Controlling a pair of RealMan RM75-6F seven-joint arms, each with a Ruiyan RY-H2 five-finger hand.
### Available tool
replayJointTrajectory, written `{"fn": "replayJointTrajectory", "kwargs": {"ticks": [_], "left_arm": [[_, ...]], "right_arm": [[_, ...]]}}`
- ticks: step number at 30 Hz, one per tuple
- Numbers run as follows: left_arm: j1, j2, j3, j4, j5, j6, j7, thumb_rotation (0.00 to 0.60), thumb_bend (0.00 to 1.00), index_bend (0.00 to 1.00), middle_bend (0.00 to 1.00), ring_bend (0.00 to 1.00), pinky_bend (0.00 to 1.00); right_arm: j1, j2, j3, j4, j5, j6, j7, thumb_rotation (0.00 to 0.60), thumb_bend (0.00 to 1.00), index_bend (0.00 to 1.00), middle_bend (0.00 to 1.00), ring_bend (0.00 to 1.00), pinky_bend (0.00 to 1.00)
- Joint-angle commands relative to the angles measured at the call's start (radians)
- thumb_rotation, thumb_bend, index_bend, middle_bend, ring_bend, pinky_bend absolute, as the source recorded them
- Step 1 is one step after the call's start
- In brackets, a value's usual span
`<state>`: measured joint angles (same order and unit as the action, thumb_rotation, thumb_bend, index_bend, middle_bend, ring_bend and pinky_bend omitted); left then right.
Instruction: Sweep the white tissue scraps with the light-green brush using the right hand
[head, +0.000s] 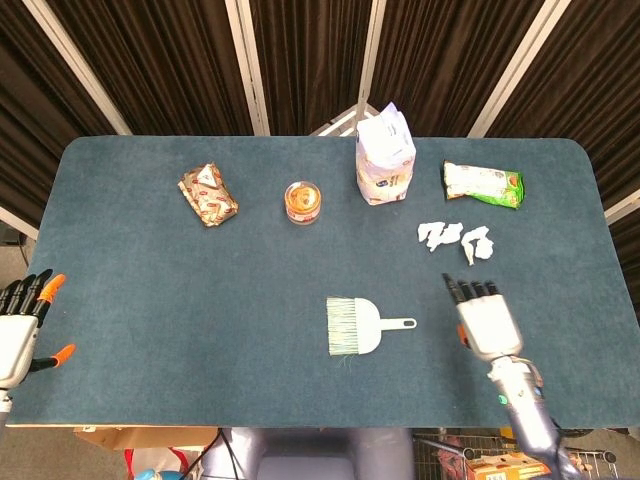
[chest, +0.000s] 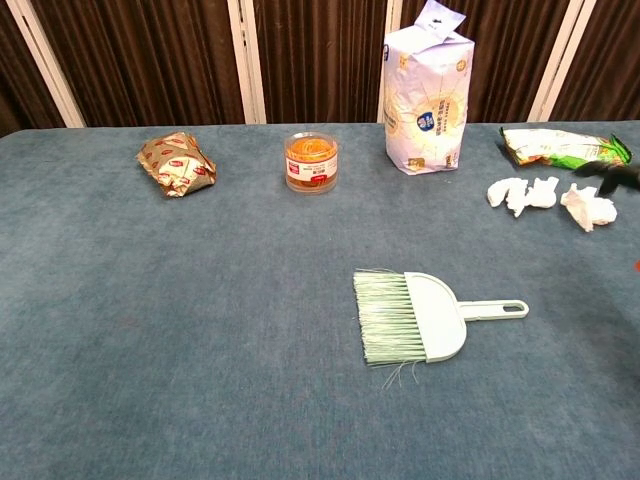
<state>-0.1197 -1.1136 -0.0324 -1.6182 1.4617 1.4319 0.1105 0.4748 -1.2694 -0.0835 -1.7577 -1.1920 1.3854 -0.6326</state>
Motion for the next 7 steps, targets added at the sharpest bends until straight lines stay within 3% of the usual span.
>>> {"fn": "replayJointTrajectory", "kwargs": {"ticks": [1,7], "left_arm": [[0.0,-0.002,-0.003,0.004,-0.006,0.0,0.006,0.6,0.0,0.0,0.0,0.0,0.02],[0.001,-0.007,-0.006,0.008,-0.005,0.009,0.02,0.6,0.0,0.0,0.0,0.0,0.0]], "right_arm": [[-0.116,0.112,-0.032,-0.013,-0.111,0.109,0.213,0.6,0.31,0.0,0.0,0.0,0.0],[-0.22,0.134,-0.04,0.059,-0.228,0.229,0.405,0.6,0.3,0.0,0.0,0.0,0.0]]}}
